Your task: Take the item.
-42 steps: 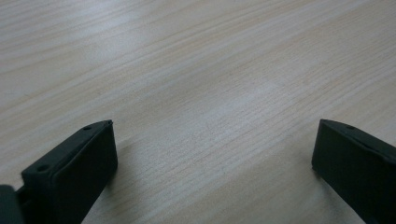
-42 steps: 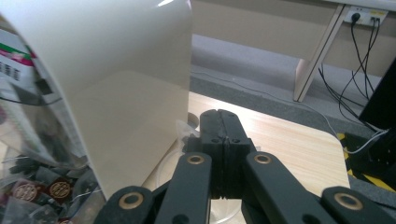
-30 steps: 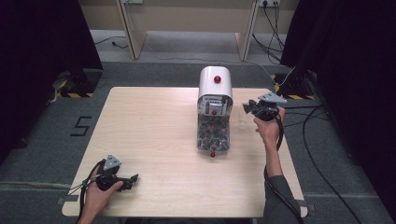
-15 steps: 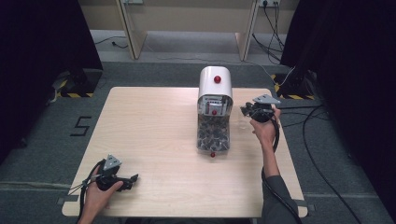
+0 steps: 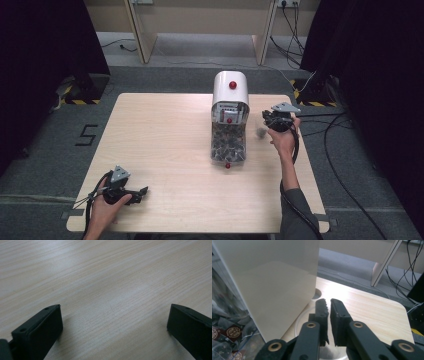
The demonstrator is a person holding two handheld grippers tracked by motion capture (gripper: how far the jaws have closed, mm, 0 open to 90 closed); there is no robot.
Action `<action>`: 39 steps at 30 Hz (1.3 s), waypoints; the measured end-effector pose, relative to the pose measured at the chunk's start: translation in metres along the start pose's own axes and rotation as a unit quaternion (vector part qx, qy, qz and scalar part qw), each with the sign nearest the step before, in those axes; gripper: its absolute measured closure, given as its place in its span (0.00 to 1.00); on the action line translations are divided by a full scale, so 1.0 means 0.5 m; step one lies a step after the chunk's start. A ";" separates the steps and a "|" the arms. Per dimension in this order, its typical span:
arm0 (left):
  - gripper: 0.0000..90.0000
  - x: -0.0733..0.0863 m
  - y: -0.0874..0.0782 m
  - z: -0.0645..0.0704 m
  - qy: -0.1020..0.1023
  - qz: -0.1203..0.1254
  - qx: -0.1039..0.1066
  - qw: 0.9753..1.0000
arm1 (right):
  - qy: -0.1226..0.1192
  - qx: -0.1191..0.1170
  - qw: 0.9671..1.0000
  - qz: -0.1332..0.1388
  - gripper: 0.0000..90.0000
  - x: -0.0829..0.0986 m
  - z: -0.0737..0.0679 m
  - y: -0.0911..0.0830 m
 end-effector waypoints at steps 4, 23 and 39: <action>0.00 0.000 0.000 0.000 0.000 0.000 0.000 1.000 | -0.004 -0.002 1.000 0.008 0.90 -0.007 -0.001 -0.006; 0.00 0.000 0.000 0.000 0.000 0.000 0.000 1.000 | 0.013 -0.021 0.999 0.028 0.69 0.010 -0.021 -0.055; 0.00 0.000 0.000 0.000 0.000 0.000 0.000 1.000 | 0.022 -0.034 0.998 0.038 0.57 0.027 -0.061 -0.091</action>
Point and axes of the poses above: each handheld gripper's, and its own axes: y roughly forward along the jaws, x roughly out of its underside, z roughly to its right, the point moved 6 cm from there along y, roughly forward along the jaws, and after that the axes turned 4 degrees about z, right-handed, at the moved point
